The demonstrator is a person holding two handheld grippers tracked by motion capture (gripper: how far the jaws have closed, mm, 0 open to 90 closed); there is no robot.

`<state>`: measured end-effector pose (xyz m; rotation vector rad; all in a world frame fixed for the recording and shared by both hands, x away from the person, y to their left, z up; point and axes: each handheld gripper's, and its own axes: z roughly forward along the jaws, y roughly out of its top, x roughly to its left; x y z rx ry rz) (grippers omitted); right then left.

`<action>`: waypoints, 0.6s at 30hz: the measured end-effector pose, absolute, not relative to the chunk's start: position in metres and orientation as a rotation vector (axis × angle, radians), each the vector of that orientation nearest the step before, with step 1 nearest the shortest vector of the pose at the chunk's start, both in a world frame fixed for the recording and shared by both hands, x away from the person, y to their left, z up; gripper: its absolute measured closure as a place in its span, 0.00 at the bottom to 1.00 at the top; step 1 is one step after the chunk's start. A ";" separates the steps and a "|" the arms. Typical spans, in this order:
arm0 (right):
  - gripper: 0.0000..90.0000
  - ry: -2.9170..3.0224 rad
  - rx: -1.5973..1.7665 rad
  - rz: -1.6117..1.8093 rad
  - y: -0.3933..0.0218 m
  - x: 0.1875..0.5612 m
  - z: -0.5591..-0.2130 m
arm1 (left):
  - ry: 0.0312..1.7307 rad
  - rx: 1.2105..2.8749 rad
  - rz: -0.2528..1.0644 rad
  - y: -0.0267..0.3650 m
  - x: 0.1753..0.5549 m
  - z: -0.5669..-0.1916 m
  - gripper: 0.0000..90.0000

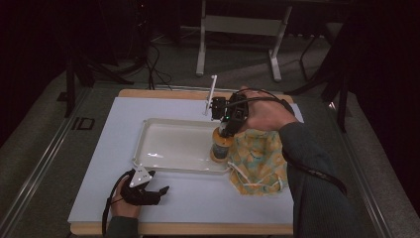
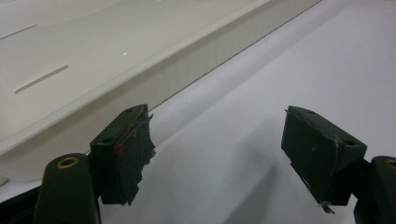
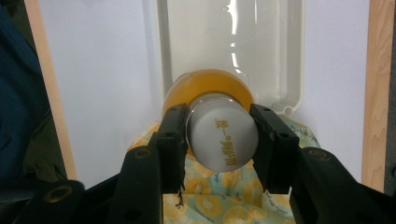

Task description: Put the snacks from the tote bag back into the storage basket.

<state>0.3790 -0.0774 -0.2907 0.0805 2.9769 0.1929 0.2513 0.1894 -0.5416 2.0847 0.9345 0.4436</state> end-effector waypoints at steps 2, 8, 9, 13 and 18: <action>0.65 2.977 0.078 0.186 -0.075 0.378 -0.292 | 0.934 2.084 0.444 0.189 0.251 -0.542 0.27; 0.65 2.982 0.064 0.191 -0.071 0.378 -0.294 | 0.934 2.085 0.445 0.189 0.251 -0.542 0.27; 0.65 2.981 0.064 0.192 -0.070 0.378 -0.294 | 0.934 2.085 0.445 0.189 0.251 -0.542 0.27; 0.65 2.984 0.067 0.195 -0.068 0.378 -0.297 | 0.934 2.085 0.445 0.189 0.251 -0.541 0.27; 0.65 2.986 0.072 0.194 -0.066 0.378 -0.300 | 0.934 2.084 0.443 0.189 0.251 -0.542 0.27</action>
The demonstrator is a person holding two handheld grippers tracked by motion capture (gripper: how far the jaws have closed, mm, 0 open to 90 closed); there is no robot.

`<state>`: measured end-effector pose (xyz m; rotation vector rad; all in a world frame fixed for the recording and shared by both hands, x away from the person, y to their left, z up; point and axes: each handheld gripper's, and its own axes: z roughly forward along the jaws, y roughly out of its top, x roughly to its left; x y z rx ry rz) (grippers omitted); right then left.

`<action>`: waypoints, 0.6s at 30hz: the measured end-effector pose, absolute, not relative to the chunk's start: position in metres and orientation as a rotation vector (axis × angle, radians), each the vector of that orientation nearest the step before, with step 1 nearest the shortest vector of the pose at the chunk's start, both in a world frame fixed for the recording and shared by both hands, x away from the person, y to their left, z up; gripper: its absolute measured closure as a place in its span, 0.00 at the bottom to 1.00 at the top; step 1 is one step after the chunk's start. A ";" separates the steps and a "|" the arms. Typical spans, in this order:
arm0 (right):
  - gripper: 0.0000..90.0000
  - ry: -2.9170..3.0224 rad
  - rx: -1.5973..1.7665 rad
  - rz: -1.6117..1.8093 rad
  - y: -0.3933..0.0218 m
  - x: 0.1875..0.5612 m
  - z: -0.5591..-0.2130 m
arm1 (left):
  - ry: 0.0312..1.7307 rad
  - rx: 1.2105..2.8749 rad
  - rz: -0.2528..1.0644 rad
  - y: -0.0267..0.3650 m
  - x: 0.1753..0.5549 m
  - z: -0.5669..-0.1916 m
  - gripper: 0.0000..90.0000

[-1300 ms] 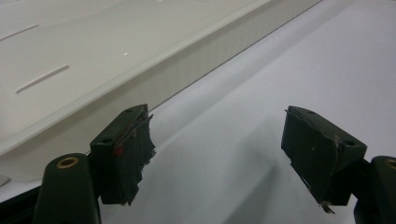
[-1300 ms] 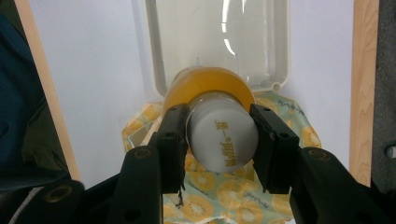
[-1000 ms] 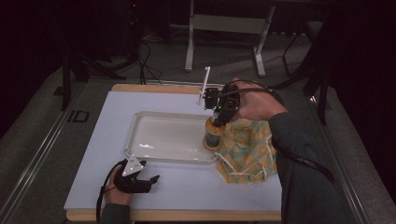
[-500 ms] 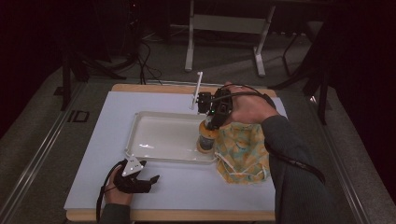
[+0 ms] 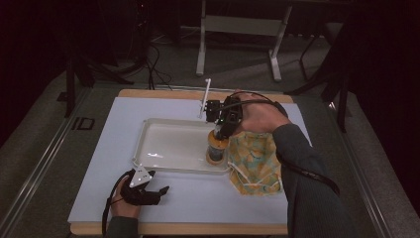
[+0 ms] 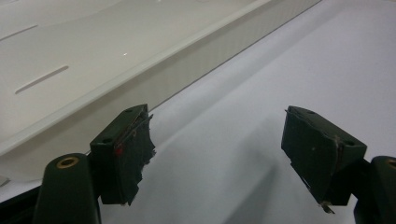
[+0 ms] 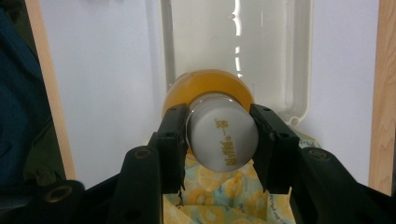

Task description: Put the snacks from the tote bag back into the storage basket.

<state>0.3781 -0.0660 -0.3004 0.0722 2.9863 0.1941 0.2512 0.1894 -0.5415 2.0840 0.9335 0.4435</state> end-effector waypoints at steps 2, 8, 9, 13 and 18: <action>0.65 2.988 0.066 0.198 -0.065 0.379 -0.302 | 0.934 2.085 0.443 0.189 0.251 -0.542 0.27; 0.65 2.999 0.065 0.204 -0.064 0.379 -0.306 | 0.932 2.085 0.444 0.189 0.251 -0.541 0.27; 0.65 3.003 0.070 0.202 -0.064 0.379 -0.307 | 0.932 2.085 0.444 0.189 0.251 -0.541 0.27; 0.65 3.008 0.075 0.199 -0.064 0.379 -0.311 | 0.933 2.085 0.444 0.189 0.251 -0.542 0.27; 0.65 3.014 0.079 0.195 -0.064 0.380 -0.318 | 0.933 2.086 0.444 0.189 0.251 -0.542 0.27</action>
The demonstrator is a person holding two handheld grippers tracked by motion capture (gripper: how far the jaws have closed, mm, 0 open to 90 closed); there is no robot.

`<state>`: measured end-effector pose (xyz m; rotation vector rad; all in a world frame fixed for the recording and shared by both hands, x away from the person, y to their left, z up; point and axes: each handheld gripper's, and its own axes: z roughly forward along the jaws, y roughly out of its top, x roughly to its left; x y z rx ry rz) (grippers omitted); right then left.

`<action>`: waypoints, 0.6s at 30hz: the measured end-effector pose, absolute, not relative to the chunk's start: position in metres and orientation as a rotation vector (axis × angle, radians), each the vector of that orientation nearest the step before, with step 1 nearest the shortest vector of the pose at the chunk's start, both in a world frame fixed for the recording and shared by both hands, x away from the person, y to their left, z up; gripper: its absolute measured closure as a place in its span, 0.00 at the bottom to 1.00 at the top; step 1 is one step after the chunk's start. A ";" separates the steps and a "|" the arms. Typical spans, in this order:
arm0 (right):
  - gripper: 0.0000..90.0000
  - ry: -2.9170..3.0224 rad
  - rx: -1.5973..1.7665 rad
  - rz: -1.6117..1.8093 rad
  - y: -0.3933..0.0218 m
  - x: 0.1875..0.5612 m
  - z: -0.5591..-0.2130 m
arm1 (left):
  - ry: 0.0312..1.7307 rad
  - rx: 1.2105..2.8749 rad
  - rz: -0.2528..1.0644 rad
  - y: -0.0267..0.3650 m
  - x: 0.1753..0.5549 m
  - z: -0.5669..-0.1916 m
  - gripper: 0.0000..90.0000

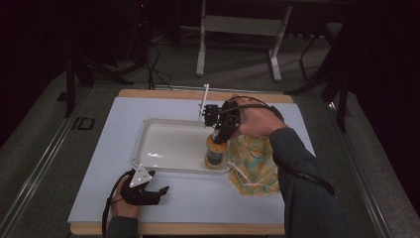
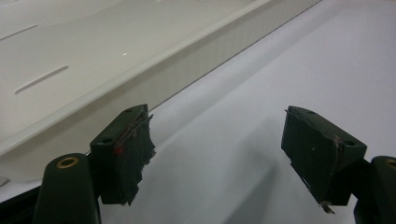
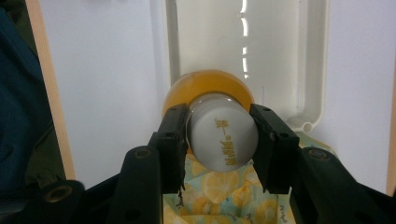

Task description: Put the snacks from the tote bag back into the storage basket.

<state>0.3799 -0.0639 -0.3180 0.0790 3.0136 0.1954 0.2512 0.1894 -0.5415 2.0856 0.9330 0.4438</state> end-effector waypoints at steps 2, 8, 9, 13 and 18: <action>0.65 3.013 0.072 0.199 -0.064 0.381 -0.321 | 0.933 2.086 0.444 0.189 0.251 -0.542 0.27; 0.65 3.012 0.076 0.190 -0.065 0.382 -0.326 | 0.933 2.085 0.444 0.189 0.251 -0.542 0.27; 0.65 3.014 0.076 0.188 -0.065 0.382 -0.327 | 0.932 2.086 0.444 0.189 0.251 -0.542 0.27; 0.65 3.019 0.087 0.185 -0.066 0.383 -0.329 | 0.933 2.084 0.441 0.189 0.251 -0.542 0.27; 0.65 3.017 0.090 0.178 -0.065 0.385 -0.332 | 0.933 2.085 0.440 0.190 0.251 -0.542 0.27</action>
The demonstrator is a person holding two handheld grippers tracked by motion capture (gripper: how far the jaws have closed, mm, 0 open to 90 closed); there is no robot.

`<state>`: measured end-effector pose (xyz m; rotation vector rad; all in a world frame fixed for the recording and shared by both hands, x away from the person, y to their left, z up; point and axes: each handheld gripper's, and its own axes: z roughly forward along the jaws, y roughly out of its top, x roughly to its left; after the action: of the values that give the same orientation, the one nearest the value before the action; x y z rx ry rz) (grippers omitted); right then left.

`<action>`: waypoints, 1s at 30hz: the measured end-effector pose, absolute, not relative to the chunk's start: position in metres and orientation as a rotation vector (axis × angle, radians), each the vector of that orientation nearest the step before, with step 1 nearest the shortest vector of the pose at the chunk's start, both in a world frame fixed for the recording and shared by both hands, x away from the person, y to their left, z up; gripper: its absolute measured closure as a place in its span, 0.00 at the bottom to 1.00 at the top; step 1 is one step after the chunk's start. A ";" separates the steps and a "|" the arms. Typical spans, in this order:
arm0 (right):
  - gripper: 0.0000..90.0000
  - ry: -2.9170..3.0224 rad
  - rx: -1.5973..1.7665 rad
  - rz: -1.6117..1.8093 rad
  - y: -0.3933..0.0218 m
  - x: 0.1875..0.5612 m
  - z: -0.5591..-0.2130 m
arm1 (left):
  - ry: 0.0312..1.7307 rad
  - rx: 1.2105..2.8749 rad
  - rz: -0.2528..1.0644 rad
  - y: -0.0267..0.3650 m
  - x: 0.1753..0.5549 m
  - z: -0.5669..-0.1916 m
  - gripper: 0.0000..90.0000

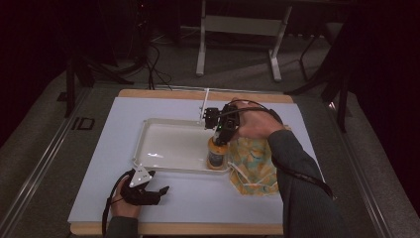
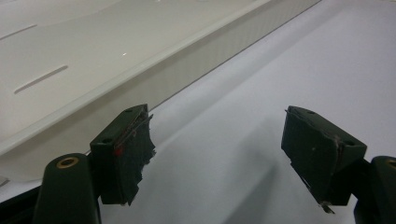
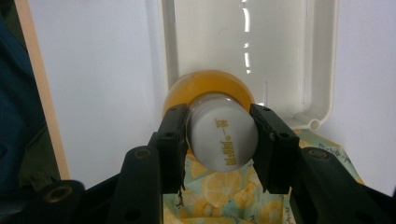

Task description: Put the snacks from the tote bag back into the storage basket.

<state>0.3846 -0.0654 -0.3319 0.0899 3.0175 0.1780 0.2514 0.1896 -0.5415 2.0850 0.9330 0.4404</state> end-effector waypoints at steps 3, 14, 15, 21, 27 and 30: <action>0.65 3.017 0.088 0.178 -0.066 0.385 -0.334 | 0.933 2.084 0.441 0.190 0.251 -0.541 0.27; 0.65 3.016 0.090 0.141 -0.069 0.385 -0.341 | 0.933 2.085 0.440 0.190 0.251 -0.541 0.27; 0.65 3.017 0.089 0.139 -0.069 0.385 -0.341 | 0.932 2.085 0.440 0.190 0.251 -0.541 0.27; 0.65 3.022 0.093 0.129 -0.069 0.385 -0.345 | 0.933 2.086 0.440 0.190 0.251 -0.541 0.27; 0.65 3.027 0.098 0.104 -0.069 0.386 -0.350 | 0.934 2.083 0.439 0.190 0.252 -0.542 0.27; 0.65 3.030 0.098 0.094 -0.069 0.386 -0.351 | 0.934 2.083 0.439 0.190 0.252 -0.542 0.27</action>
<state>0.3860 -0.0687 -0.3511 0.0977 3.0304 0.0941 0.2516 0.1895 -0.5415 2.0831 0.9341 0.4391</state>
